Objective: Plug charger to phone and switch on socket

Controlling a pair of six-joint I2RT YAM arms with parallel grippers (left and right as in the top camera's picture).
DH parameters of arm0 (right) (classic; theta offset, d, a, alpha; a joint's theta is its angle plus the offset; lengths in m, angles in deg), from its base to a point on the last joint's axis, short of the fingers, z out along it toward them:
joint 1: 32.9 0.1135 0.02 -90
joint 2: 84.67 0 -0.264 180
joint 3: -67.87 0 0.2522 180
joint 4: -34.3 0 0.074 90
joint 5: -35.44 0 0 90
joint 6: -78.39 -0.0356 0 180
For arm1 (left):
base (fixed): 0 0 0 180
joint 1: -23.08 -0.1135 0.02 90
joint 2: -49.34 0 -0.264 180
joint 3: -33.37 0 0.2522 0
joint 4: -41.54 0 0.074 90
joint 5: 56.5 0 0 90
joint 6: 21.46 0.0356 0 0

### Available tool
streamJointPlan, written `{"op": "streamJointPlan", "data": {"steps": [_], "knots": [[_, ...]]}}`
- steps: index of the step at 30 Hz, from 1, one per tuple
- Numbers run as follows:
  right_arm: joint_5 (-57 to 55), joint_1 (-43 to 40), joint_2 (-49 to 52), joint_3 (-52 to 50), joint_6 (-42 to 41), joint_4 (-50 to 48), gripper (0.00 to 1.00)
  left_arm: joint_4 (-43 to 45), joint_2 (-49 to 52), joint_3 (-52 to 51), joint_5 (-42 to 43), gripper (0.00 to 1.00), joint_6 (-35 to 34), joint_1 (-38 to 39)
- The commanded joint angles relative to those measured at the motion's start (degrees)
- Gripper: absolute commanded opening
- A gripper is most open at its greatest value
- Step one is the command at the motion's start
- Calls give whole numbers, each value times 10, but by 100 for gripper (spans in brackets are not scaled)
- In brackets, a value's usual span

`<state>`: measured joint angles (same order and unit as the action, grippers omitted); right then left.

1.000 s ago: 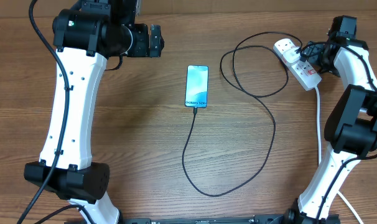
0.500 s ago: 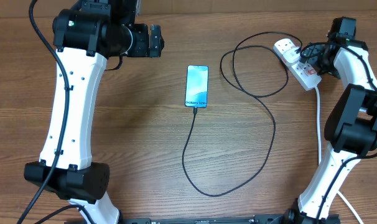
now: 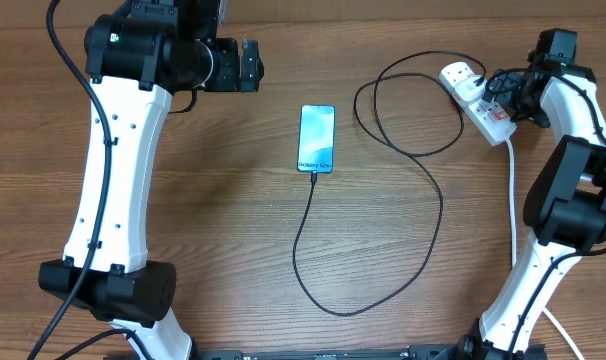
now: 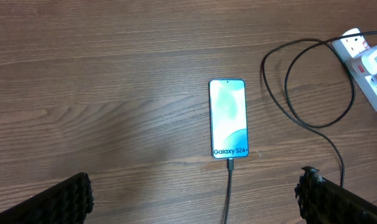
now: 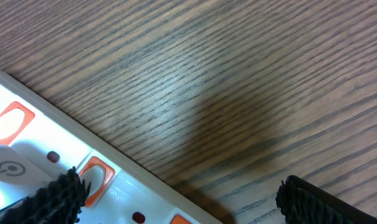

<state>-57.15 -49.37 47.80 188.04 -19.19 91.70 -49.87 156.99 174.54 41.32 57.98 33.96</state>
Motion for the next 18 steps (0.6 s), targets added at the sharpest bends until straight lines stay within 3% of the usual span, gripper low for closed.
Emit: {"op": "streamJointPlan", "data": {"steps": [1,10,18], "knots": [[23,6,37,-4,6,17,100,0,1,1,-8,100,3,3],[19,-1,26,25,3,64,100,0,1,1,-8,100,3,3],[-22,-38,-148,55,-49,169,100,0,1,1,-8,100,3,3]]}}
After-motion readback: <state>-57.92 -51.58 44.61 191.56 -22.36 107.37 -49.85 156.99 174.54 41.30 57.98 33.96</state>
